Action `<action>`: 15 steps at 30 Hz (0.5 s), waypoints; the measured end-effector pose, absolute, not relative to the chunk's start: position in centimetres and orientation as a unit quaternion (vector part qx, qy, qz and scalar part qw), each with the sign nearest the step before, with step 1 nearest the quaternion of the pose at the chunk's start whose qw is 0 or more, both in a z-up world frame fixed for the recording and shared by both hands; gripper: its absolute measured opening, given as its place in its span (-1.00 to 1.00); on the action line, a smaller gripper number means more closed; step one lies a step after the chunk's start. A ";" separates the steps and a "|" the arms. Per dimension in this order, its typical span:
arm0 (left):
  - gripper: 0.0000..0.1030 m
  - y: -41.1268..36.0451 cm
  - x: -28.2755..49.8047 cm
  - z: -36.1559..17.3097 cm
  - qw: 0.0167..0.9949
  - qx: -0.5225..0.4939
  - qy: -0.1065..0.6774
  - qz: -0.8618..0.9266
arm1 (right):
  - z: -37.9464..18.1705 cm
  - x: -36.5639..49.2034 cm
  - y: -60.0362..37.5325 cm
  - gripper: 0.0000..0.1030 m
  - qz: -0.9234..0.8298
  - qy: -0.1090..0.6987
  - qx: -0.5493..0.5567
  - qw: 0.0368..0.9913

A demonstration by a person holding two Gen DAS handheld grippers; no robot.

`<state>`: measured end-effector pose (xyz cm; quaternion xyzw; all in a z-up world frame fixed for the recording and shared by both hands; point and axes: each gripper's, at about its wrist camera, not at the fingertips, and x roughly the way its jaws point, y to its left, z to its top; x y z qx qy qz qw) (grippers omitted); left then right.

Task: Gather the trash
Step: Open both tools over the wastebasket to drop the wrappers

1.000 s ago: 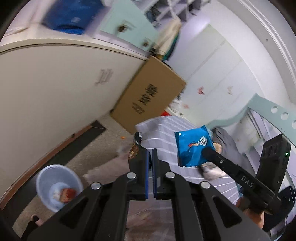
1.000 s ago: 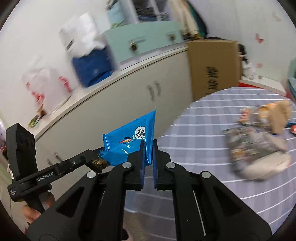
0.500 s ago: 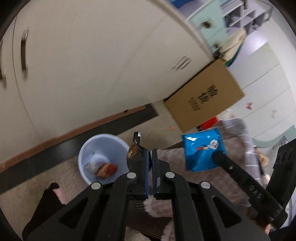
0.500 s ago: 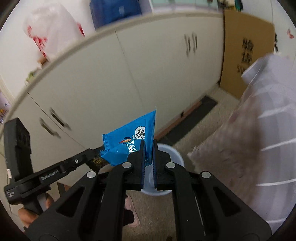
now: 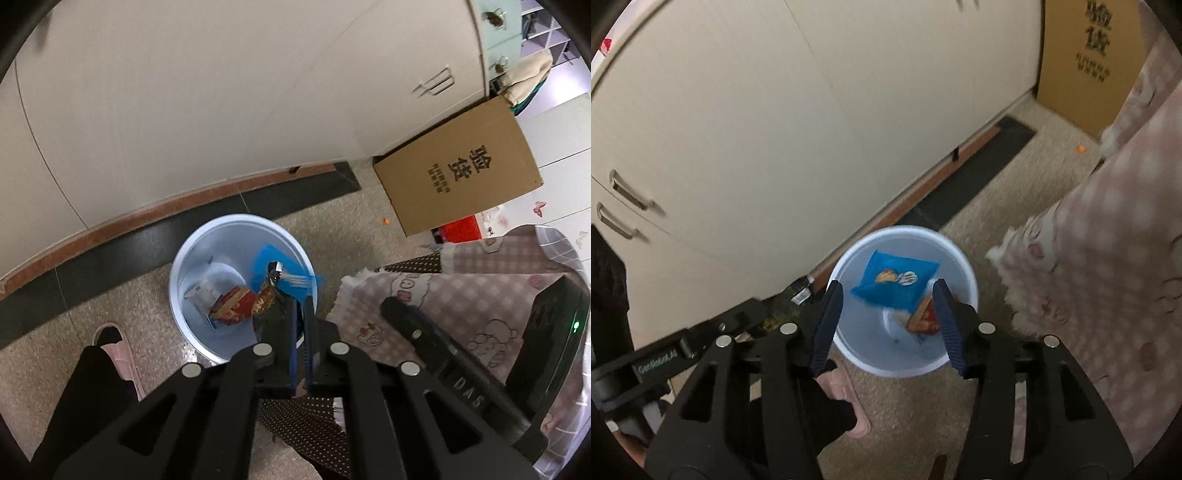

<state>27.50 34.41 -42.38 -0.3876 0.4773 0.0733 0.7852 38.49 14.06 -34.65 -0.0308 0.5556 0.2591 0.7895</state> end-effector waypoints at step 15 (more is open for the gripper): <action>-0.95 31.4 30.8 -43.6 0.780 -0.361 0.509 0.058 | -36.0 37.5 10.5 0.02 0.225 0.564 -0.048 0.793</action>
